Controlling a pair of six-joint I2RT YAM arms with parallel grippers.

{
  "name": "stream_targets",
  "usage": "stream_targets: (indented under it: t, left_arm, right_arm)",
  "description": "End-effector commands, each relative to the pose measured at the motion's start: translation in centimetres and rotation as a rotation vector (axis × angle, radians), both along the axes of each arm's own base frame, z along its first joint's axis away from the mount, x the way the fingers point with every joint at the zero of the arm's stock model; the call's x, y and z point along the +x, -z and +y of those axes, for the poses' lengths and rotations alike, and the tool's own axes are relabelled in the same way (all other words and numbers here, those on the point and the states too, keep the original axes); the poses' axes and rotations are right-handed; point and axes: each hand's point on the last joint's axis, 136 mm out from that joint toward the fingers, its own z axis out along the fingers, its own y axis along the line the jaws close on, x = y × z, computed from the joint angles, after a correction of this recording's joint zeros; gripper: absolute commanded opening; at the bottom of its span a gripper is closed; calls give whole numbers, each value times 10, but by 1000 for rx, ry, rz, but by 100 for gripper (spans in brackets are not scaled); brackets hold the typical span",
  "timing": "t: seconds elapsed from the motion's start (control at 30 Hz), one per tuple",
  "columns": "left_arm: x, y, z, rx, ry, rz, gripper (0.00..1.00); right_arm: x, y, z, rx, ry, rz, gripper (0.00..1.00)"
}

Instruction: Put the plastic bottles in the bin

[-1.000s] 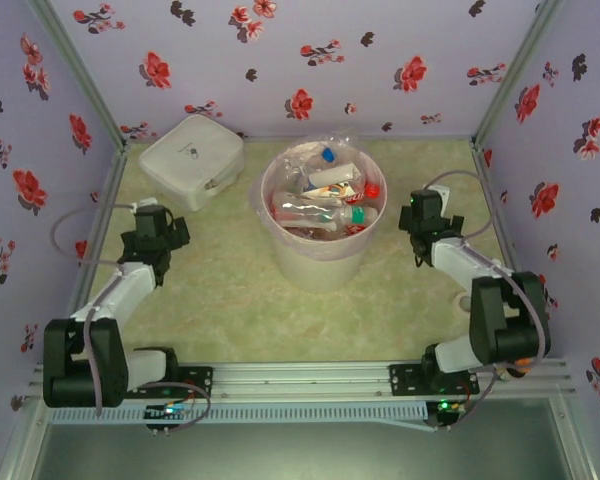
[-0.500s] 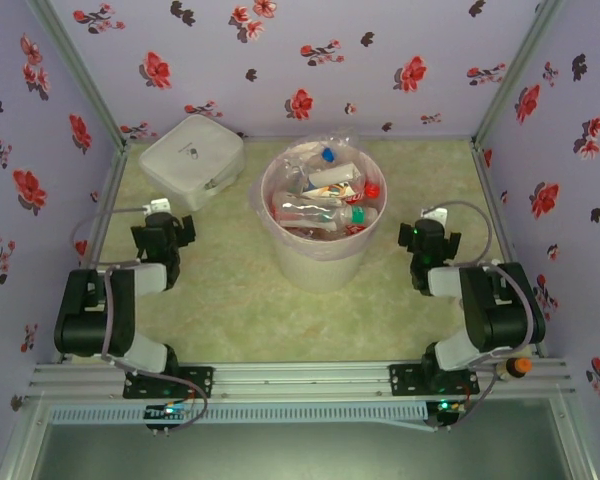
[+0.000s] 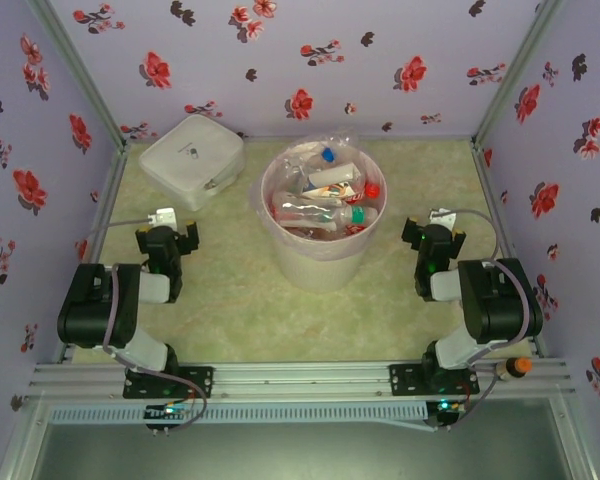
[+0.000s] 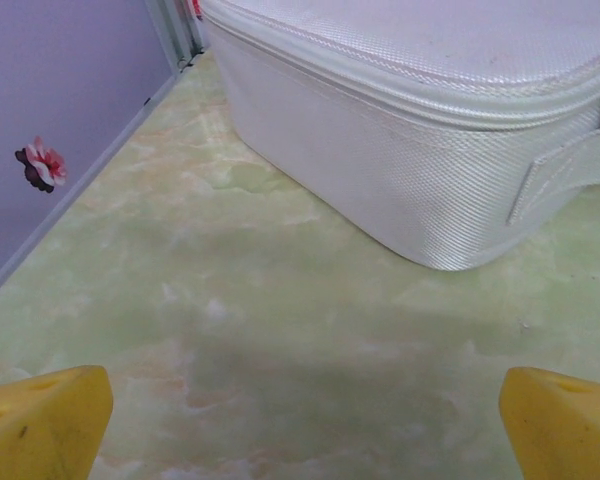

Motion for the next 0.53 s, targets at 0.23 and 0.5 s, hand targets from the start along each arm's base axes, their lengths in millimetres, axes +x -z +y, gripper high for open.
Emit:
stream_targets:
  t: [0.23,0.5]
  left_arm:
    - [9,-15,4,-14,-5,-50,100]
    - [8,-14,4,-14,-4,-49,100]
  right_arm:
    - [6,-10,-6,12,38,-33,99]
    - [5,-11,-7,14,39,-39,99]
